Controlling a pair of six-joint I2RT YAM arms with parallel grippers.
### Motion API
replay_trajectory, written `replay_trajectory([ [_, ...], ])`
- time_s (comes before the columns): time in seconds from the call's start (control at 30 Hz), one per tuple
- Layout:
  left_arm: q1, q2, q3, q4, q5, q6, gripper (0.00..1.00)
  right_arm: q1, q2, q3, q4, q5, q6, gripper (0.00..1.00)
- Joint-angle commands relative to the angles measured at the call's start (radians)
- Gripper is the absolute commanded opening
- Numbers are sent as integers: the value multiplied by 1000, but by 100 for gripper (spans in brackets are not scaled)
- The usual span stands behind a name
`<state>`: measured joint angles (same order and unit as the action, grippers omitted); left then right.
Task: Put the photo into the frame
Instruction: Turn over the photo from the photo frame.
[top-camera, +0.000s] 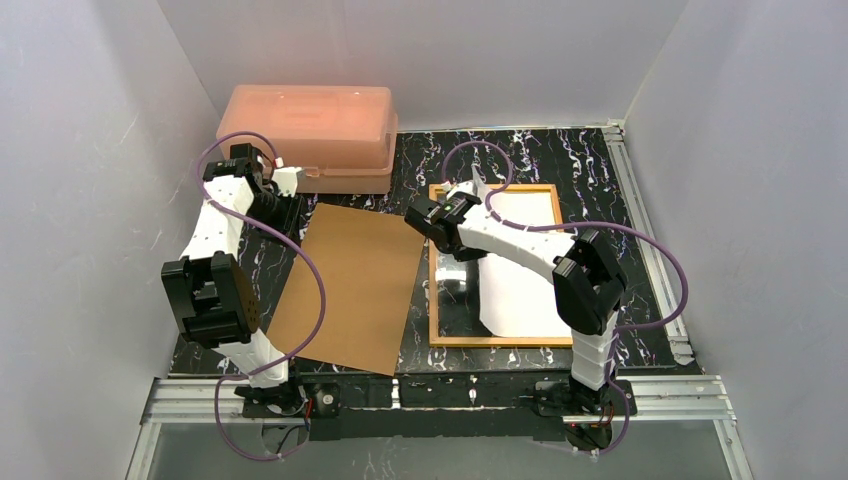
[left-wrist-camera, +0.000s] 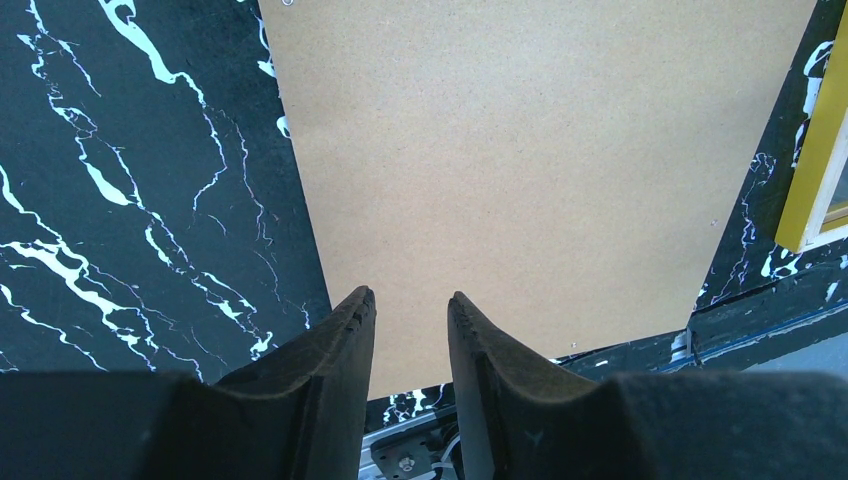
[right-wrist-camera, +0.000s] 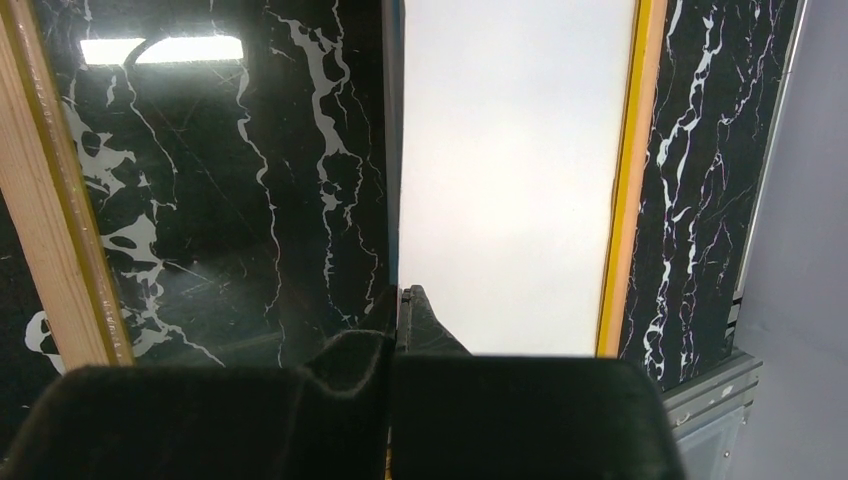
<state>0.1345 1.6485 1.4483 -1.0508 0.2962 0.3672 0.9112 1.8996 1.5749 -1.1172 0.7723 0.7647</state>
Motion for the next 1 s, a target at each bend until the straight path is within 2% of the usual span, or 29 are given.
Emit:
replay_trajectory([
  [0.0,-4,-19,4,-18,16,10,31,-5,-4,42,-5,36,6,1],
  [0.1,-4,-19,3,-18,13,14,31,-3,4,45,13,11,-16,8],
  [0.13,-4,-19,3,-18,13,13,31,-4,3,43,27,-9,-26,15],
  [0.23,-4,-18,3,-18,13,13,31,-4,-7,32,65,-49,-51,44],
  [0.3,-4,-17,4,-18,14,13,31,-4,-20,22,93,-67,-69,59],
  [0.37,-4,-17,3,-18,13,13,32,-3,-36,17,113,-78,-80,69],
  [0.8,-4,-10,15,-33,14,16,32,-3,-93,-2,185,-173,-138,88],
  [0.97,-3,-10,5,-32,16,16,32,-6,-102,-16,208,-183,-142,91],
])
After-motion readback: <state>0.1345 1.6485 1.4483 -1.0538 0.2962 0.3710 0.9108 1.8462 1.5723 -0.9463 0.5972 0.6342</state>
